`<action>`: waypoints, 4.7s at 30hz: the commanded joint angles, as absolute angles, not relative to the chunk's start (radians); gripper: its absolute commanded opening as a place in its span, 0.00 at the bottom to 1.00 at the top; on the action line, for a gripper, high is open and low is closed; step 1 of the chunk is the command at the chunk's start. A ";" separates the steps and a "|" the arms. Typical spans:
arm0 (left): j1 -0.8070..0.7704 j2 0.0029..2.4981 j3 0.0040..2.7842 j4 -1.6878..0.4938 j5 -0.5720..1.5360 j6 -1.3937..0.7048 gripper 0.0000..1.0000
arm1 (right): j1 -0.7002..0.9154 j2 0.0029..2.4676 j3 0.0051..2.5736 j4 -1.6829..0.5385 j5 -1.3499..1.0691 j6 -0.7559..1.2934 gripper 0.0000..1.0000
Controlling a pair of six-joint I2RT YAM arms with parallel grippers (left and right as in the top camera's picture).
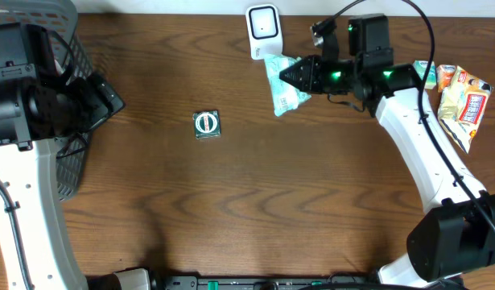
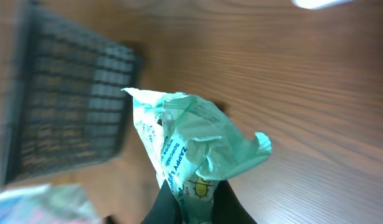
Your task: Scan the item barcode
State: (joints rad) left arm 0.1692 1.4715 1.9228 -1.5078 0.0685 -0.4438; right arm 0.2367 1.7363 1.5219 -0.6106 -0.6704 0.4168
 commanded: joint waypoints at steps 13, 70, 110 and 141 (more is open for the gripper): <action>0.174 1.470 1.928 -1.510 0.062 -0.434 0.98 | 0.557 2.001 1.522 -0.786 0.972 0.226 0.01; 0.174 1.470 1.928 -1.510 0.062 -0.435 0.98 | 0.505 2.087 1.684 -0.963 0.001 0.210 0.01; 0.174 1.470 1.928 -1.510 0.062 -0.435 0.98 | 0.220 2.168 1.927 -0.276 0.028 0.311 0.01; 0.174 1.470 1.928 -1.510 0.062 -0.435 0.98 | -0.066 2.114 1.916 -0.928 -0.681 0.226 0.81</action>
